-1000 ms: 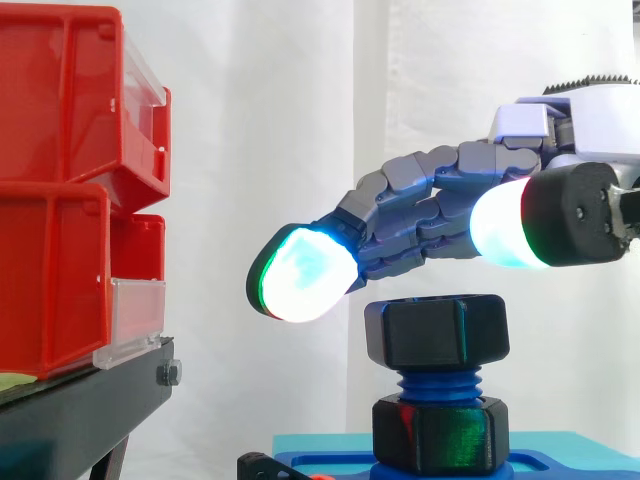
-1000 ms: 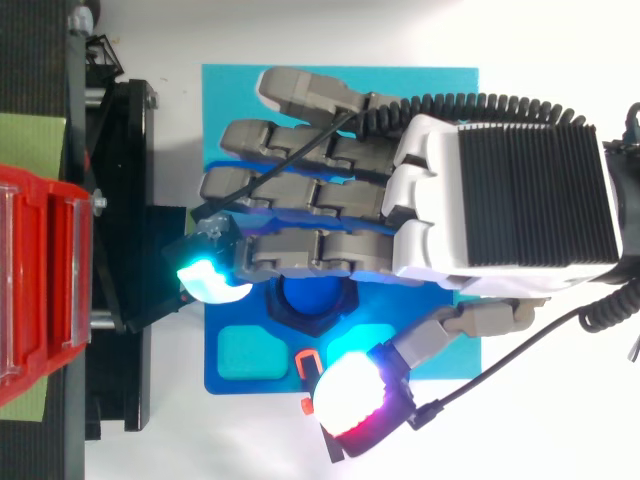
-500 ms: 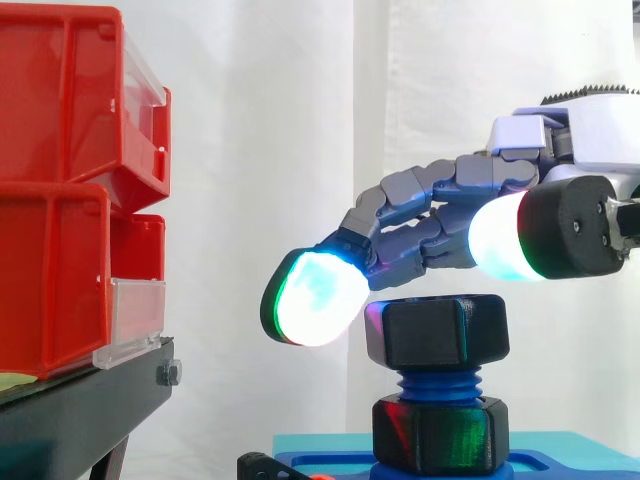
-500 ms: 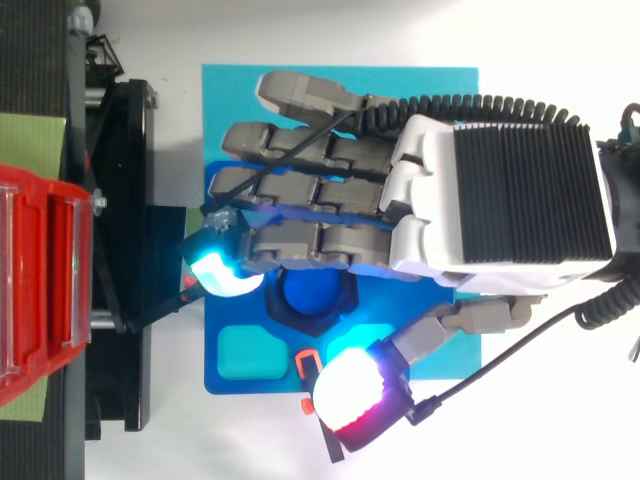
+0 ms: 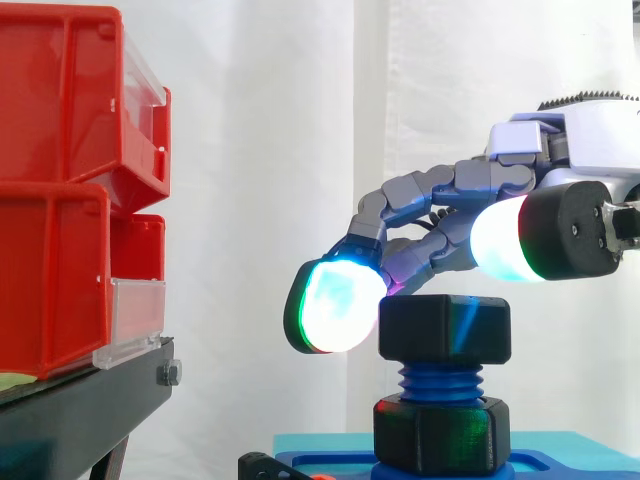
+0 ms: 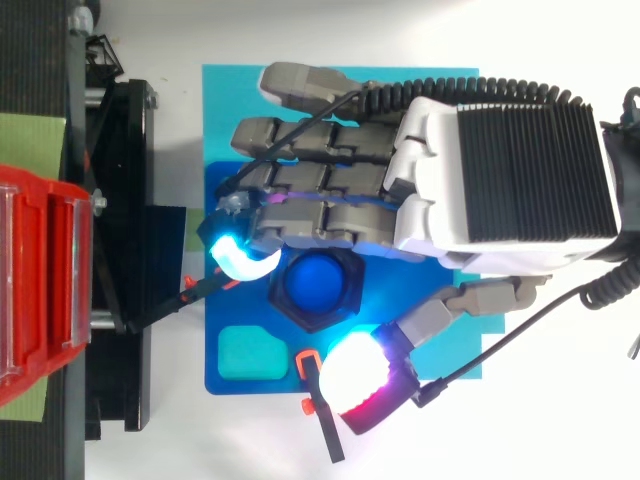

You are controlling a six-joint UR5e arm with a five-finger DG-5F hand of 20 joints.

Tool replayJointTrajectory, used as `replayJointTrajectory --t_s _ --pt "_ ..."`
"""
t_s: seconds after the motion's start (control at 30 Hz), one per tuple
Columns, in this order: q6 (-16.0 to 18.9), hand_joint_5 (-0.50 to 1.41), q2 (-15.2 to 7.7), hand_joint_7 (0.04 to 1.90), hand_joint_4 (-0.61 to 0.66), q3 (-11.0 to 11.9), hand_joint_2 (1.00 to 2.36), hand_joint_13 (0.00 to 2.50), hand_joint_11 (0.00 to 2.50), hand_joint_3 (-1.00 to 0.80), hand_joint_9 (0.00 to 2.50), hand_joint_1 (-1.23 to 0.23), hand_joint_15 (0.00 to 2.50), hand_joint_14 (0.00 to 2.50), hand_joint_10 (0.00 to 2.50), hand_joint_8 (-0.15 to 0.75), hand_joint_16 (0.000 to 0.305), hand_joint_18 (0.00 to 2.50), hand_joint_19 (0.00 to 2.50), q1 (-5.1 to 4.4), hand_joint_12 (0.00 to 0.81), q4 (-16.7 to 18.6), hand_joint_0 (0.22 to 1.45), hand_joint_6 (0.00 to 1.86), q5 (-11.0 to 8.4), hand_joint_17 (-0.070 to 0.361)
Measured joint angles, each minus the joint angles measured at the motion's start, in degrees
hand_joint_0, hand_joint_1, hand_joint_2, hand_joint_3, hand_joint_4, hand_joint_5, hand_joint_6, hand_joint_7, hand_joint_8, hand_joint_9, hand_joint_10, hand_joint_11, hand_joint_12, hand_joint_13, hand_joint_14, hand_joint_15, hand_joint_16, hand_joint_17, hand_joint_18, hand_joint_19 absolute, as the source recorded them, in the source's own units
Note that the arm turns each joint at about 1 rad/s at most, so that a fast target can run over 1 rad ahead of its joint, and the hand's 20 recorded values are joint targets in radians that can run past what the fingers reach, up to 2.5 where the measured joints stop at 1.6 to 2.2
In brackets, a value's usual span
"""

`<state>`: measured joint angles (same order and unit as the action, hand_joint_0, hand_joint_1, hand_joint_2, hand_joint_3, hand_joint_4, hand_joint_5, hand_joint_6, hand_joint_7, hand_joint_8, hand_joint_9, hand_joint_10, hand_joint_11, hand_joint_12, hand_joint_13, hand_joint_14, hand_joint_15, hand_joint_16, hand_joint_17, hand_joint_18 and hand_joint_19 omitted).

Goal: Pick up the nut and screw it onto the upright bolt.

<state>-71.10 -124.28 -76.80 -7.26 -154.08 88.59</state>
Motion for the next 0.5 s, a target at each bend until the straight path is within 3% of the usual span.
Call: replayJointTrajectory --t_s 0.13,0.5 --pt "-0.1 -0.07 0.0 1.14 0.28 0.3 1.00 0.47 0.00 -0.50 0.66 -0.39 0.00 0.00 0.00 0.325 0.057 0.16 0.00 0.68 0.393 -0.1 0.49 0.50 1.15 0.128" --pt "-0.9 -0.03 0.0 1.22 0.31 1.3 1.00 0.54 0.00 -0.50 0.77 -0.38 0.00 0.00 0.00 0.330 0.056 0.24 0.00 2.91 0.393 -1.5 0.49 0.51 3.86 0.127"
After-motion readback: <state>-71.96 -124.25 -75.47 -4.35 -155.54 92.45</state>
